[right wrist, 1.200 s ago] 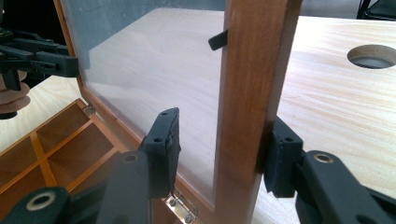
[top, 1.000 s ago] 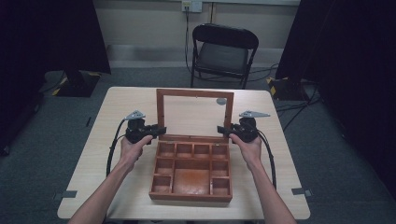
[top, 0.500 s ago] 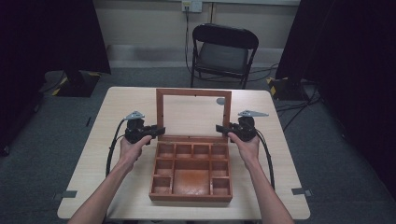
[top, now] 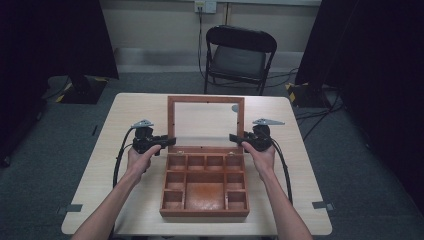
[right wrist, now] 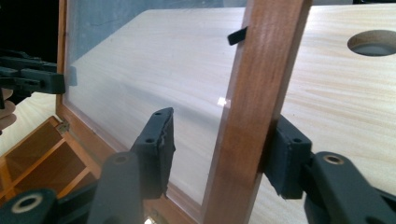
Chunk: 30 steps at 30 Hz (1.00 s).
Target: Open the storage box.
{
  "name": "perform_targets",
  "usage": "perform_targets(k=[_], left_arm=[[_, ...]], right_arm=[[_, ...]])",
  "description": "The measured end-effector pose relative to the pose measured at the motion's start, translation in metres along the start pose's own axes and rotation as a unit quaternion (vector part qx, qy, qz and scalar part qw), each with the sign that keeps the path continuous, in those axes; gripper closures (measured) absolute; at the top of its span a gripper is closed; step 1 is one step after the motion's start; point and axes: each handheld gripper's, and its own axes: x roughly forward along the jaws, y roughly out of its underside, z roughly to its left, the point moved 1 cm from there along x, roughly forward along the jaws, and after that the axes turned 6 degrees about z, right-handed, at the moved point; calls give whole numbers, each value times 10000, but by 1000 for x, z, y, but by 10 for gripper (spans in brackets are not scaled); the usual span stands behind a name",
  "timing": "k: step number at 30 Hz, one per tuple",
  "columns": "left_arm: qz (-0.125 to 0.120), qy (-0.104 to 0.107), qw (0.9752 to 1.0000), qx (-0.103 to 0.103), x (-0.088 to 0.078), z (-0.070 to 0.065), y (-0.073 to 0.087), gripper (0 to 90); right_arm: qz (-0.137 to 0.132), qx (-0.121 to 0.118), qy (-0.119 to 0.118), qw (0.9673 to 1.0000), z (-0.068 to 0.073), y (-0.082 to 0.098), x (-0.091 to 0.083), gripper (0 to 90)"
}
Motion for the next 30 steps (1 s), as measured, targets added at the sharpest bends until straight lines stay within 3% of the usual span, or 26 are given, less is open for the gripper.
perform_targets(k=[8,11,21,30], left_arm=[[70,32,10000,-61,3,5,1,607],[81,41,10000,37,6,6,3,579],[150,116,9998,-80,13,9,6,486],[248,186,9994,-178,16,13,8,468]], right_arm=[[93,27,110,9999,-2,3,7,417],[137,24,172,9998,-2,3,9,393],[243,106,220,9994,-5,7,16,335],[316,177,222,9991,-7,9,19,311]])
